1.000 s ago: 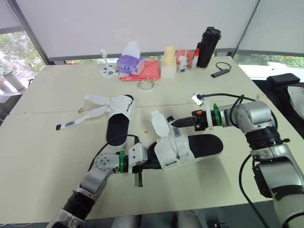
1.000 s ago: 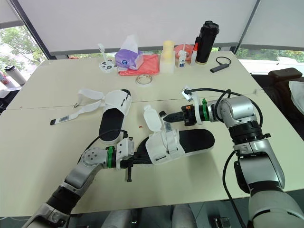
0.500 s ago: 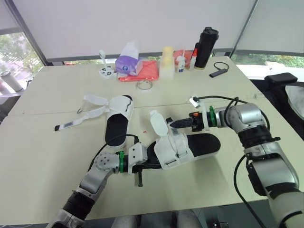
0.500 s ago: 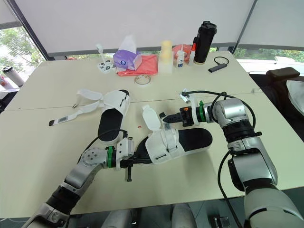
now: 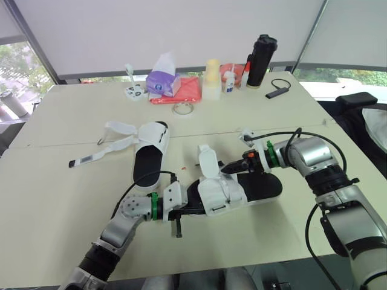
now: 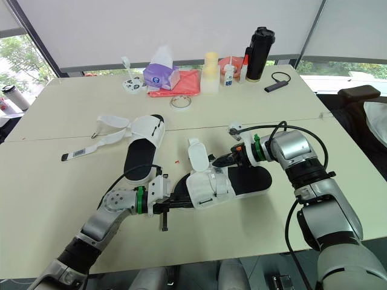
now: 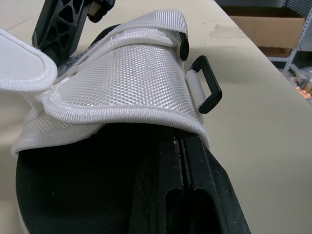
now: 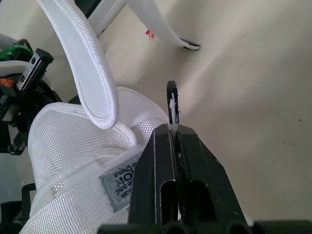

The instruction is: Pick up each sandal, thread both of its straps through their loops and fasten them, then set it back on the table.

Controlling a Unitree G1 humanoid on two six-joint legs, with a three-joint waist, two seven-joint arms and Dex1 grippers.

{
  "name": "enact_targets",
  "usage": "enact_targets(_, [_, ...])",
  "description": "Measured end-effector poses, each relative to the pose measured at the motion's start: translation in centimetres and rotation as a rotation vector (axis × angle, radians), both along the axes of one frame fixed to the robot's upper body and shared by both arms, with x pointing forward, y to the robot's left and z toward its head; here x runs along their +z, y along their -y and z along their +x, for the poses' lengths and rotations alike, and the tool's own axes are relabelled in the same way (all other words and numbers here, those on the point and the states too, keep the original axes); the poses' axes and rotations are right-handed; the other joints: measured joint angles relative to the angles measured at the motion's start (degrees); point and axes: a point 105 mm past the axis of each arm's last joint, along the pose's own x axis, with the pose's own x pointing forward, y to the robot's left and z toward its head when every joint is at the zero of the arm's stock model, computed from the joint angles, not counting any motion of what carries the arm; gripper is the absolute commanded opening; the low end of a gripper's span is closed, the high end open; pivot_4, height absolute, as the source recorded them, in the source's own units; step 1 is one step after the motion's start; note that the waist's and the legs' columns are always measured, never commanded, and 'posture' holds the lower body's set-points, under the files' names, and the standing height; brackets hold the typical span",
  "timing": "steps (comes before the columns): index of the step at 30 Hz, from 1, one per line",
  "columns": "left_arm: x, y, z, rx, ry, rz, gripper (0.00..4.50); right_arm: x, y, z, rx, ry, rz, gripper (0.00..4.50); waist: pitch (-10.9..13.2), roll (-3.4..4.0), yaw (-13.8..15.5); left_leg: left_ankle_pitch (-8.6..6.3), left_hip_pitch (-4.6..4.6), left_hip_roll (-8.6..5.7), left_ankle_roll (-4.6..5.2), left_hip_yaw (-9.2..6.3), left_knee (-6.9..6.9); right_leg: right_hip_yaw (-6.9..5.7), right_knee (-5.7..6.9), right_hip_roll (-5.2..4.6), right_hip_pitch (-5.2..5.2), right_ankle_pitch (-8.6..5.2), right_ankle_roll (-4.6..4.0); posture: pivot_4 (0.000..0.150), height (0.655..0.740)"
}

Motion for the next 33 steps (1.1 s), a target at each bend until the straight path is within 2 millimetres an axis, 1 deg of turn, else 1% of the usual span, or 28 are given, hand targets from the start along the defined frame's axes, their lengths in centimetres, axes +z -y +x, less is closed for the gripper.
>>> enact_targets(1, [0.0,0.0,0.0,0.0,0.001,0.0,0.0,0.0,0.0,0.0,-0.003,-0.001,0.003,0.02,0.0,0.0,0.01,0.0,0.0,0.0,0.0,0.0,0.0,0.0,0.0,0.0,0.0,0.0,0.0,0.15,0.74])
enact_targets(2, [0.0,0.0,0.0,0.0,0.001,0.0,0.0,0.1,0.0,0.1,-0.012,-0.004,0.012,0.28,0.0,0.0,0.01,0.0,0.0,0.0,0.0,-0.01,0.0,0.0,0.0,0.0,0.0,0.0,0.0,0.15,0.74])
enact_targets(4, [0.0,0.0,0.0,0.0,0.0,0.001,0.0,0.1,0.3,0.2,-0.032,-0.007,0.016,0.95,0.0,0.0,0.01,0.0,-0.01,0.0,0.0,-0.01,0.0,0.0,0.0,0.0,-0.01,0.0,0.0,0.15,0.74])
enact_targets(9, [0.0,-0.1,0.1,0.0,0.0,0.005,0.0,0.2,1.0,0.3,-0.074,-0.015,0.024,3.6,0.01,0.01,-0.17,0.0,-0.03,0.0,0.0,0.01,-0.02,0.0,0.01,0.0,-0.07,0.0,0.0,0.15,0.74])
enact_targets(10, [-0.1,-0.2,0.1,0.0,0.0,0.006,0.0,0.2,1.1,0.3,-0.078,-0.013,0.024,4.09,0.01,0.01,-0.16,0.0,-0.03,0.0,0.0,0.01,-0.02,0.0,0.01,0.0,-0.07,0.0,0.0,0.15,0.74])
enact_targets(11, [-0.1,-0.2,0.1,0.0,0.0,0.006,0.0,0.3,1.2,0.4,-0.082,-0.011,0.023,4.47,0.01,0.01,-0.17,0.0,-0.04,0.0,0.0,0.02,-0.02,0.0,0.01,0.0,-0.07,0.0,0.0,0.15,0.74])
enact_targets(13, [-0.1,-0.1,0.1,-0.001,0.0,0.006,0.0,0.5,1.7,0.5,-0.099,-0.002,0.018,4.47,0.01,0.01,-0.15,0.0,-0.04,0.0,0.0,0.02,-0.02,0.0,0.01,0.0,-0.07,0.0,0.0,0.15,0.74])
enact_targets(15, [-0.1,-0.1,0.1,-0.001,0.0,0.005,0.0,1.0,2.7,0.7,-0.127,0.014,0.005,4.47,0.01,0.02,-0.12,0.0,-0.05,0.0,0.0,0.02,-0.02,0.0,0.01,0.0,-0.08,0.0,0.0,0.15,0.74])
enact_targets(19, [-0.1,-0.2,0.1,-0.001,0.0,0.006,0.0,3.1,4.6,1.3,-0.184,0.074,0.011,4.47,0.02,0.03,-0.19,0.0,-0.05,0.01,0.0,0.04,-0.02,0.0,0.01,0.0,-0.09,0.0,0.0,0.15,0.74])
enact_targets(22, [-0.1,-0.2,0.1,-0.001,0.0,0.006,0.0,4.8,4.9,1.4,-0.196,0.105,0.045,4.47,0.02,0.03,-0.19,0.0,-0.06,0.01,0.0,0.04,-0.02,0.01,0.0,-0.01,-0.1,0.0,0.0,0.15,0.74])
enact_targets(25, [-0.1,-0.2,0.1,-0.001,0.0,0.006,0.0,6.5,3.7,0.9,-0.155,0.117,0.097,4.47,0.02,0.03,-0.2,0.0,-0.06,0.03,0.0,0.04,-0.03,0.01,0.01,-0.01,-0.11,0.0,0.0,0.15,0.74])
enact_targets(28, [0.0,-0.3,0.2,0.001,0.002,0.008,0.0,7.6,0.7,-0.2,-0.06,0.098,0.172,4.47,0.02,0.03,-0.23,0.0,-0.06,0.05,0.0,0.02,-0.03,0.01,0.02,-0.01,-0.12,0.0,-0.01,0.15,0.74])
enact_targets(31, [0.1,-0.3,0.2,0.003,0.001,0.009,0.0,7.5,-1.4,-0.7,-0.009,0.07,0.204,4.47,0.02,0.03,-0.17,0.0,-0.07,0.04,0.0,0.02,-0.03,0.01,0.02,-0.01,-0.13,0.01,-0.01,0.15,0.74])
enact_targets(33, [0.1,-0.3,0.2,0.004,-0.002,0.011,0.0,7.2,-1.9,-0.6,-0.002,0.063,0.2,4.47,0.02,0.03,-0.15,0.0,-0.08,0.03,0.0,0.02,-0.03,0.01,0.02,-0.01,-0.14,0.01,-0.01,0.15,0.74])
